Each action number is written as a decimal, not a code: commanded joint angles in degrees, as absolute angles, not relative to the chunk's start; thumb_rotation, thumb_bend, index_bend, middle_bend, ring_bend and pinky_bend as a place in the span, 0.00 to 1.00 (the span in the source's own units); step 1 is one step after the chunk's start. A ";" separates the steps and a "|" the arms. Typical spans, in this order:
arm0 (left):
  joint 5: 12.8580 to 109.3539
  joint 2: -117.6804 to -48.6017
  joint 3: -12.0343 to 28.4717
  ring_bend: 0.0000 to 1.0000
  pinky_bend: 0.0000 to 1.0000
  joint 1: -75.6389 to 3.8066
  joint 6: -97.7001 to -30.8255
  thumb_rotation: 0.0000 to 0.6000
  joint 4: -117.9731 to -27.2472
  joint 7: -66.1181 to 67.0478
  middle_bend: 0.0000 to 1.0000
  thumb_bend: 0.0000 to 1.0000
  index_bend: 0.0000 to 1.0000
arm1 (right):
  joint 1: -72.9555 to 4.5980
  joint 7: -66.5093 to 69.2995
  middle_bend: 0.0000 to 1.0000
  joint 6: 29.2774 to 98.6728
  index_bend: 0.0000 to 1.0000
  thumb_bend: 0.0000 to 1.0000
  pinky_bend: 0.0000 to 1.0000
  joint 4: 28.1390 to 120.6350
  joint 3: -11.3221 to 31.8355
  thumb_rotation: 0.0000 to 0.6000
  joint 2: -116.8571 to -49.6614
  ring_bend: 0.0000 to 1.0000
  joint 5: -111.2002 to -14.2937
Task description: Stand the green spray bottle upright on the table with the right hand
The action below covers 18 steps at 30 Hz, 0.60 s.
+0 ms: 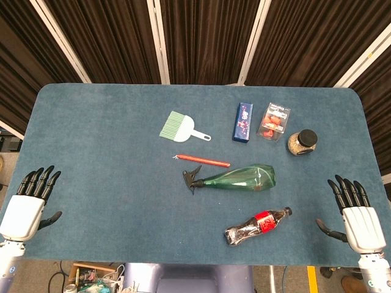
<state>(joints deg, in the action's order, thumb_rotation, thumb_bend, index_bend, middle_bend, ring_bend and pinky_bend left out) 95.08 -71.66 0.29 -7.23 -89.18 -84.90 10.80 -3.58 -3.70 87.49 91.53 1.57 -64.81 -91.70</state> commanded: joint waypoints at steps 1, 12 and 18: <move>95.17 -71.68 0.26 0.00 0.10 -7.24 -89.23 1.00 -84.93 10.85 0.00 0.03 0.00 | -3.42 -3.57 0.00 87.80 0.00 0.29 0.00 91.51 1.58 1.00 -64.76 0.00 -91.73; 95.72 -71.59 -0.02 0.00 0.10 -7.16 -89.59 1.00 -84.72 10.10 0.00 0.03 0.00 | -3.27 -5.71 0.00 89.16 0.00 0.29 0.00 91.67 1.45 1.00 -65.70 0.00 -93.45; 95.45 -71.19 0.04 0.00 0.10 -7.06 -89.62 1.00 -85.10 9.62 0.00 0.03 0.00 | -4.19 -10.95 0.00 88.57 0.00 0.30 0.00 89.93 0.17 1.00 -68.91 0.00 -97.37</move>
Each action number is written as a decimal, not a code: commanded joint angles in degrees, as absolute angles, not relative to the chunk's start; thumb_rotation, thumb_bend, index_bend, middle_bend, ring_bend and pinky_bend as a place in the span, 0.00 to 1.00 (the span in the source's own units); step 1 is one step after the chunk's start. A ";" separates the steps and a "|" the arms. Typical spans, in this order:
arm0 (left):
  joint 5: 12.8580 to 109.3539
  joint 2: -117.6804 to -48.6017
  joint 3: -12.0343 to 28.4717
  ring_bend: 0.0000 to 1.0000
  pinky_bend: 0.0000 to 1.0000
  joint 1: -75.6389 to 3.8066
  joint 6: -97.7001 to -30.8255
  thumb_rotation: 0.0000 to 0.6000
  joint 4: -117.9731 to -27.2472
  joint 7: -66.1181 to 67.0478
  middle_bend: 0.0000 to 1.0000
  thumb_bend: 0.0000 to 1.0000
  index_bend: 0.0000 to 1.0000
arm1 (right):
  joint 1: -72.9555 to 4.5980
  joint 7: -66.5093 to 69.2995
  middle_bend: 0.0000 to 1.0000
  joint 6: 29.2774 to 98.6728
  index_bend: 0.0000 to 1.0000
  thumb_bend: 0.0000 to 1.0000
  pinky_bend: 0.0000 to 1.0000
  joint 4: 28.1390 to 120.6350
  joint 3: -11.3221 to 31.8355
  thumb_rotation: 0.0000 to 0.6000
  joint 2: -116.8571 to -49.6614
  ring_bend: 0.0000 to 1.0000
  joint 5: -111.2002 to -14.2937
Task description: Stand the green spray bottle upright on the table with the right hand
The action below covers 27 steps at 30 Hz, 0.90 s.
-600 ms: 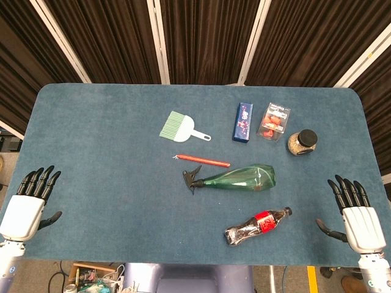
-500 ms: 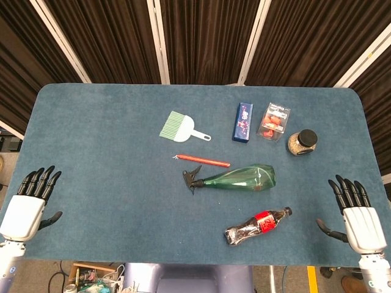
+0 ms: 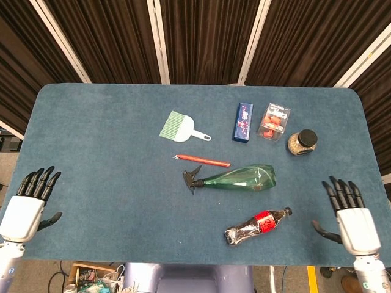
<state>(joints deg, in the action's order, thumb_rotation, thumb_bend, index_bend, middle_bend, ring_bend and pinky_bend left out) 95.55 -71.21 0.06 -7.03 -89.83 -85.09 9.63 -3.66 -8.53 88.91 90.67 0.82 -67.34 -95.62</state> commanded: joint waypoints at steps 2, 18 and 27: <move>95.13 -71.20 0.14 0.00 0.10 -7.34 -88.96 1.00 -85.21 9.74 0.00 0.03 0.00 | -4.70 -13.29 0.00 87.89 0.01 0.30 0.00 90.18 0.04 1.00 -69.77 0.00 -98.19; 94.11 -71.12 0.93 0.00 0.10 -7.36 -89.16 1.00 -84.97 9.95 0.00 0.02 0.00 | -15.02 -44.62 0.00 68.78 0.12 0.37 0.00 99.79 5.53 1.00 -78.55 0.00 -89.63; 92.09 -70.40 1.66 0.00 0.10 -7.61 -87.96 1.00 -85.48 9.22 0.00 0.02 0.00 | -18.83 -56.67 0.00 65.63 0.12 0.38 0.00 101.42 7.71 1.00 -84.77 0.00 -84.94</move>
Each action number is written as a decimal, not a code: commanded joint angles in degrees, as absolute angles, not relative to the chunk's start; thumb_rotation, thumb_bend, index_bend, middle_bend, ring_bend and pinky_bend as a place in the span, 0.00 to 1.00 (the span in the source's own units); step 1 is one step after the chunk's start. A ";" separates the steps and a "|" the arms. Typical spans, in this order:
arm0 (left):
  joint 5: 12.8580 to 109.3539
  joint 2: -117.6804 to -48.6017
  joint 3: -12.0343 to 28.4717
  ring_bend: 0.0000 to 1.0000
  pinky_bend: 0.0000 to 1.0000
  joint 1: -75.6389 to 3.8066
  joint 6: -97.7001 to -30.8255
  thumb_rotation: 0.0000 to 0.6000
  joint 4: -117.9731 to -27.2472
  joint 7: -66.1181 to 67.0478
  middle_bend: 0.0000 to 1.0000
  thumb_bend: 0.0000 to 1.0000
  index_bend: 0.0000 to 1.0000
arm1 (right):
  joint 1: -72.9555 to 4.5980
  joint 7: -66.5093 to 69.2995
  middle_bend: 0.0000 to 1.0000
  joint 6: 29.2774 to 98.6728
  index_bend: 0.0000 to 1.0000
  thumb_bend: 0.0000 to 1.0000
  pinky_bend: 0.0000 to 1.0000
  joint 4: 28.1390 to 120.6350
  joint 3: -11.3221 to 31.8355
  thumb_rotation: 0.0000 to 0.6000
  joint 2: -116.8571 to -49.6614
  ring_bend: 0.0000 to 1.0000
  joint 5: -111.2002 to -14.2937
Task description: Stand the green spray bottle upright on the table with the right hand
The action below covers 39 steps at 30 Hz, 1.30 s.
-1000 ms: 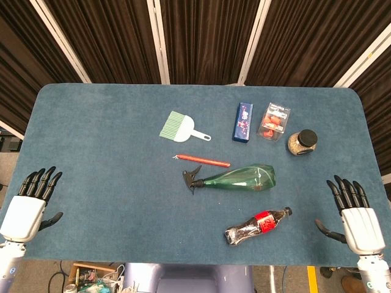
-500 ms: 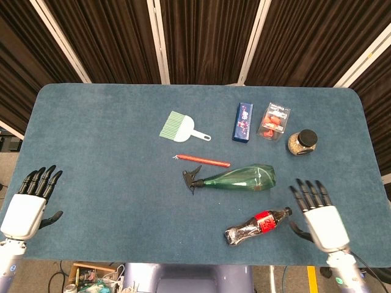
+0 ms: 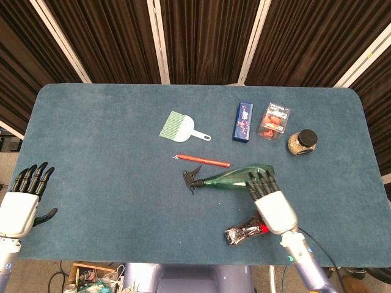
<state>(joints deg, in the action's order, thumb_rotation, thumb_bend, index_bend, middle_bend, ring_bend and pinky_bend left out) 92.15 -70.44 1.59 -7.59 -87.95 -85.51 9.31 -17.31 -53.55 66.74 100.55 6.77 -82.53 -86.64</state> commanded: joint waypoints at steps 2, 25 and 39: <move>91.71 -70.36 1.99 0.00 0.10 -7.56 -88.19 1.00 -85.38 8.98 0.00 0.02 0.00 | -19.68 -59.74 0.00 65.33 0.11 0.38 0.00 101.70 8.14 1.00 -86.15 0.00 -84.10; 86.00 -70.68 4.59 0.00 0.10 -8.72 -84.99 1.00 -83.35 7.38 0.00 0.02 0.00 | -32.91 -69.59 0.00 56.33 0.17 0.39 0.00 88.94 12.80 1.00 -98.33 0.00 -70.70; 82.18 -70.66 5.98 0.00 0.10 -9.60 -82.41 1.00 -83.19 7.88 0.00 0.03 0.00 | -37.52 -66.85 0.00 52.48 0.18 0.41 0.00 81.03 12.05 1.00 -99.96 0.00 -65.54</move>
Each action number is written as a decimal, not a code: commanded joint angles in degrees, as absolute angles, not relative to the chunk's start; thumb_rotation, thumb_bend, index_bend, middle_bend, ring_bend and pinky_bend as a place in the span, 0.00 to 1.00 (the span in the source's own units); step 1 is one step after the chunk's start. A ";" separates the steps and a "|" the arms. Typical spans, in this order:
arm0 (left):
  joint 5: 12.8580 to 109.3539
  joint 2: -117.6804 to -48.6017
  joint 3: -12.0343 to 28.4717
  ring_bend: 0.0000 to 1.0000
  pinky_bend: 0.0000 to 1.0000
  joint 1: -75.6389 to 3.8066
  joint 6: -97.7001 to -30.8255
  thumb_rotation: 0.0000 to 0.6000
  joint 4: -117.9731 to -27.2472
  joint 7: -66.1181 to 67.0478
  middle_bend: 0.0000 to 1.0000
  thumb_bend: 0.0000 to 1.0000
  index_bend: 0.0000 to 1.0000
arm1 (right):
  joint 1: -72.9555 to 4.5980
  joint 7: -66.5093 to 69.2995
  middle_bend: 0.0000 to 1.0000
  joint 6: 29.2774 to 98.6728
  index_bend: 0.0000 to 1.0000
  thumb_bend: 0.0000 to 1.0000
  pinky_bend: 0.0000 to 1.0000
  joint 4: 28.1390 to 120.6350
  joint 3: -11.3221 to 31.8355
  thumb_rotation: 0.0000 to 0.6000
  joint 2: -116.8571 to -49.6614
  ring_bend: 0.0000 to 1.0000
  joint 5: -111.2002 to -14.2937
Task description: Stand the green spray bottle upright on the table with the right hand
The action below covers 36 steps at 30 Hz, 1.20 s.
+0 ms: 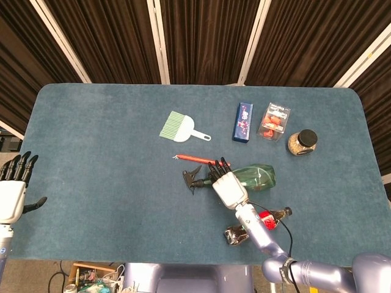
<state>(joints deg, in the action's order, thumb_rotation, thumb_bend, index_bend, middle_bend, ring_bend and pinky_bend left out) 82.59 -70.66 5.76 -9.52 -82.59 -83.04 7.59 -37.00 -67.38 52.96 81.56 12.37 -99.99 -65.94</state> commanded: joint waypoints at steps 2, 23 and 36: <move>81.80 -70.69 6.12 0.00 0.10 -9.65 -82.28 1.00 -83.31 8.15 0.00 0.03 0.00 | -37.95 -66.33 0.00 52.18 0.20 0.44 0.00 80.52 11.91 1.00 -99.76 0.00 -65.11; 82.99 -69.65 5.56 0.00 0.10 -8.72 -84.50 1.00 -84.90 7.01 0.00 0.03 0.00 | -38.21 -58.51 0.14 67.58 0.94 0.52 0.10 77.22 7.52 1.00 -101.33 0.00 -79.88; 87.21 -68.42 4.04 0.00 0.10 -6.68 -89.30 1.00 -85.29 4.33 0.00 0.02 0.00 | -36.88 -32.50 0.15 80.78 0.95 0.51 0.12 89.85 10.11 1.00 -95.78 0.00 -92.09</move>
<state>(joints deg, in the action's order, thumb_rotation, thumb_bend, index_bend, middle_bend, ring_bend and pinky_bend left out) 86.93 -68.48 4.15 -6.85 -89.00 -85.40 4.59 -37.19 -44.79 76.95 86.38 8.51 -97.79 -88.66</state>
